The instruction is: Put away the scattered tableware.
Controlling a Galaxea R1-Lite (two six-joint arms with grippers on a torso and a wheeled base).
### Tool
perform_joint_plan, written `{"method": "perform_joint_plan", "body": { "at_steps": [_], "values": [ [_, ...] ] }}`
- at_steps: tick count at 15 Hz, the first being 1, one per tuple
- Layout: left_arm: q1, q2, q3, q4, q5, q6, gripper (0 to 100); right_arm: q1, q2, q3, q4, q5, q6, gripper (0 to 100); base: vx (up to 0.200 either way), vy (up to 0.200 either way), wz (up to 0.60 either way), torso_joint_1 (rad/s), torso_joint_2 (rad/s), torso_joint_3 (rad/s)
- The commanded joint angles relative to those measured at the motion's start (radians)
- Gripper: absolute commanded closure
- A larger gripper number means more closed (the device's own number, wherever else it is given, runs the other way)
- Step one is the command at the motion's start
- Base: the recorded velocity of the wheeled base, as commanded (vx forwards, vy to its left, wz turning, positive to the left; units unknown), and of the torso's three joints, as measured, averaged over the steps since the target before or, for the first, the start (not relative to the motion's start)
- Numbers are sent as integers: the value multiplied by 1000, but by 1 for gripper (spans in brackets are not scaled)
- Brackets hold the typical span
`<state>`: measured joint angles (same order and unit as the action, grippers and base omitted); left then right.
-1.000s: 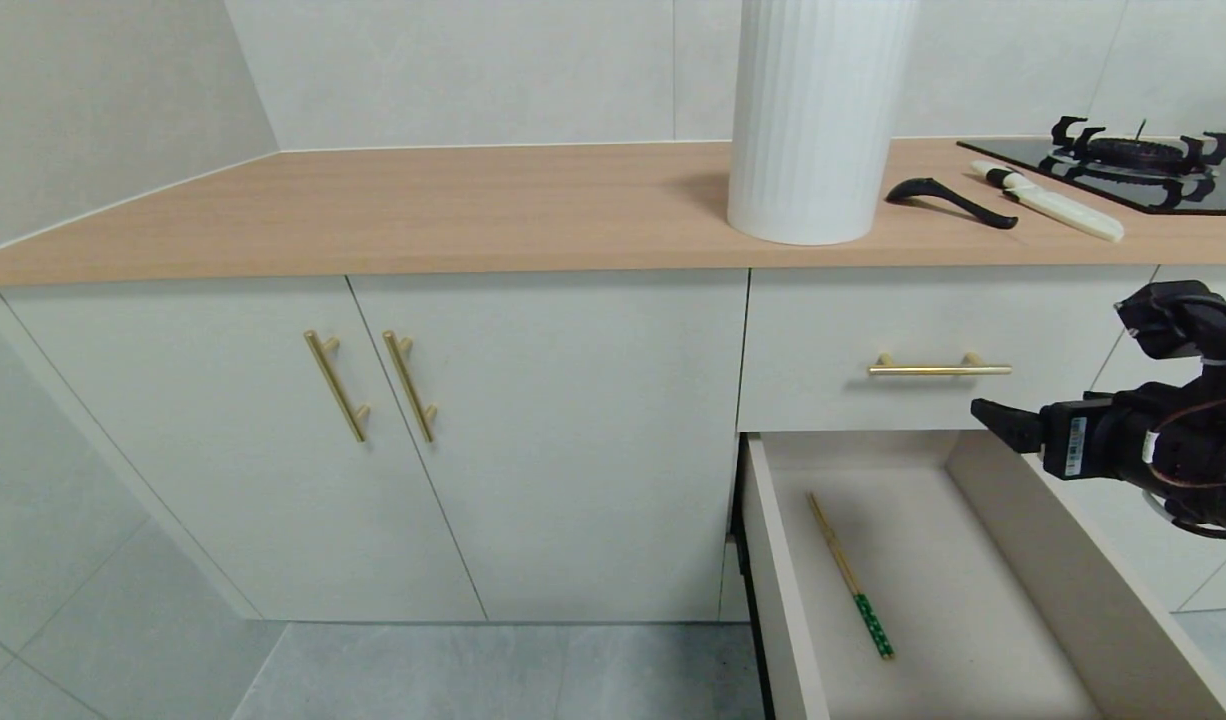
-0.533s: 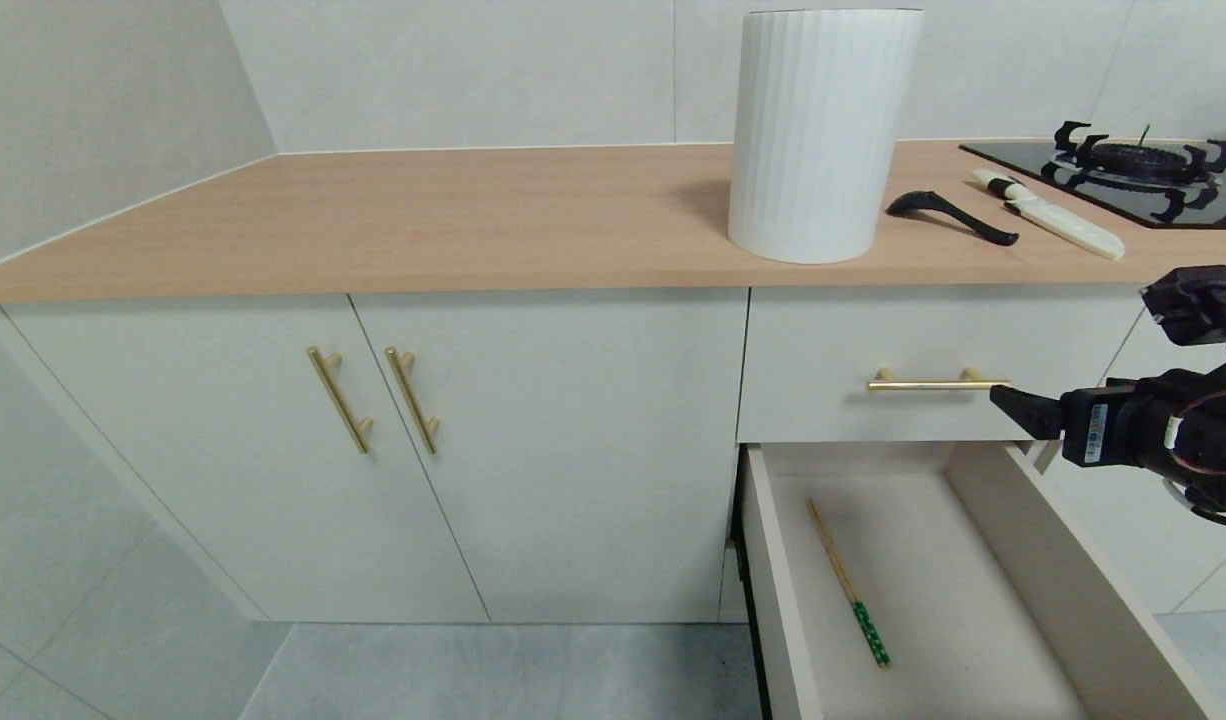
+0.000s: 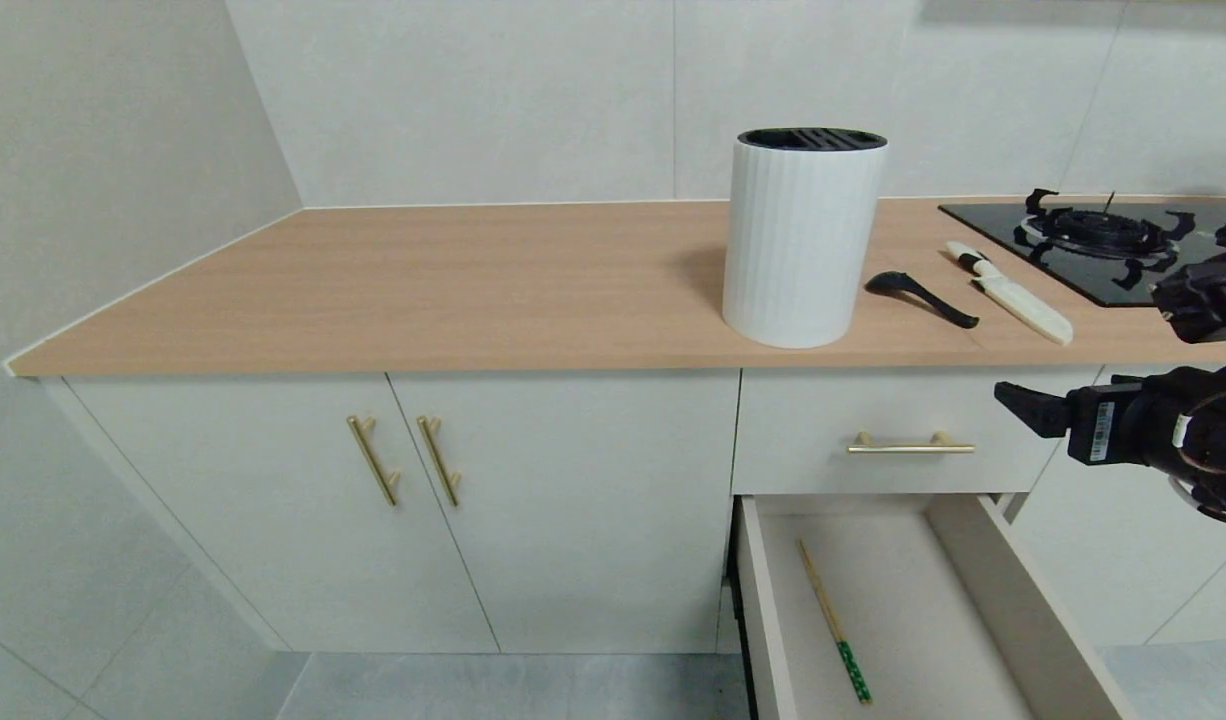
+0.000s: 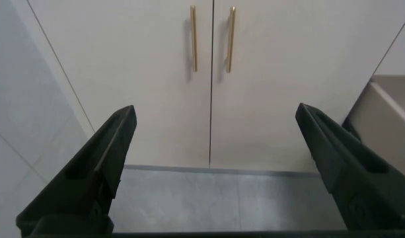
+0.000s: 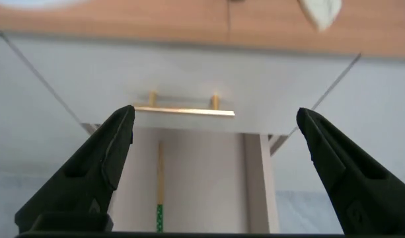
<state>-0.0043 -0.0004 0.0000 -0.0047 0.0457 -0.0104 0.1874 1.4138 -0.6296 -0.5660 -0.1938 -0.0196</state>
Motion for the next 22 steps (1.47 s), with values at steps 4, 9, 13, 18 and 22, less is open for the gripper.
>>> {"method": "perform_joint_plan", "body": {
  "at_steps": [4, 9, 13, 18, 22],
  "values": [
    [0, 0, 0, 0, 0, 0, 0, -5, 1, 2, 0, 5, 0, 0, 0, 0, 0, 198, -476, -279],
    [0, 0, 0, 0, 0, 0, 0, -5, 10, -4, 0, 73, -7, 0, 0, 0, 0, 113, -257, -147],
    [0, 0, 0, 0, 0, 0, 0, -36, 149, -179, 17, 91, -30, 0, 0, 0, 0, 0, 0, 0],
    [0, 0, 0, 0, 0, 0, 0, -103, 346, -409, 17, 284, -31, 0, 0, 0, 0, 0, 0, 0],
    [0, 0, 0, 0, 0, 0, 0, -154, 438, -481, 15, 439, -72, 0, 0, 0, 0, 0, 0, 0]
  ]
}}
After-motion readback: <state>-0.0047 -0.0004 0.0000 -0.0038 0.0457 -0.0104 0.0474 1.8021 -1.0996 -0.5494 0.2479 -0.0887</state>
